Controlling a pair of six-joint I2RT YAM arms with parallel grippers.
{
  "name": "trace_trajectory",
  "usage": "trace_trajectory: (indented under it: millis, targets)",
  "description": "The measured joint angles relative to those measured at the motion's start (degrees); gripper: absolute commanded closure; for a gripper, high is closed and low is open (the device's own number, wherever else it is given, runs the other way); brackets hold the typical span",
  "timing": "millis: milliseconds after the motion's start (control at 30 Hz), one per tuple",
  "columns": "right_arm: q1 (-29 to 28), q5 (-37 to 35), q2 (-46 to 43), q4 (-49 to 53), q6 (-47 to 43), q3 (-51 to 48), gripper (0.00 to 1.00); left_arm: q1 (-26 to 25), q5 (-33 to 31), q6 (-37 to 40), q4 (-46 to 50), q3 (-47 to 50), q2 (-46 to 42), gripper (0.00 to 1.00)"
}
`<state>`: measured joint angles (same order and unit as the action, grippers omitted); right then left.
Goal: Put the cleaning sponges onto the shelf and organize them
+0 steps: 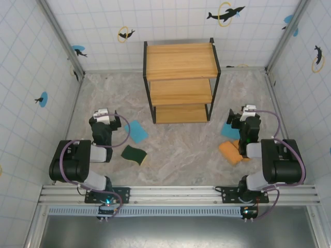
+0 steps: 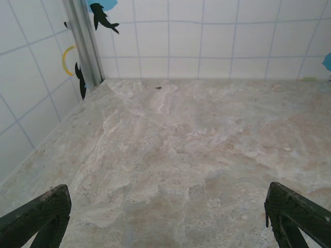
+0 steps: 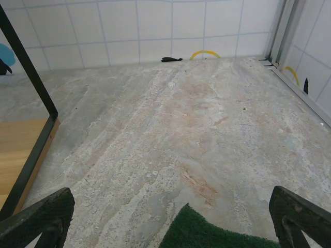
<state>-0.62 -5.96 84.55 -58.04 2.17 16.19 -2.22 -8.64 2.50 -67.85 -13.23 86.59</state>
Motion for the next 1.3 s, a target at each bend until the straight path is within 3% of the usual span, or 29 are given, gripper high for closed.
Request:
trace_trajectory:
  millis: [1000,1300]
  targets:
    - [0.0,0.24,-0.2,0.55,-0.02,0.04,0.01,0.0,0.02,0.0,0.07,-0.02,-0.02,0.02]
    - [0.0,0.98,-12.5,11.37,-0.2,0.5,0.01,0.0,0.0,-1.11,17.64,-9.6,-9.79,0.02]
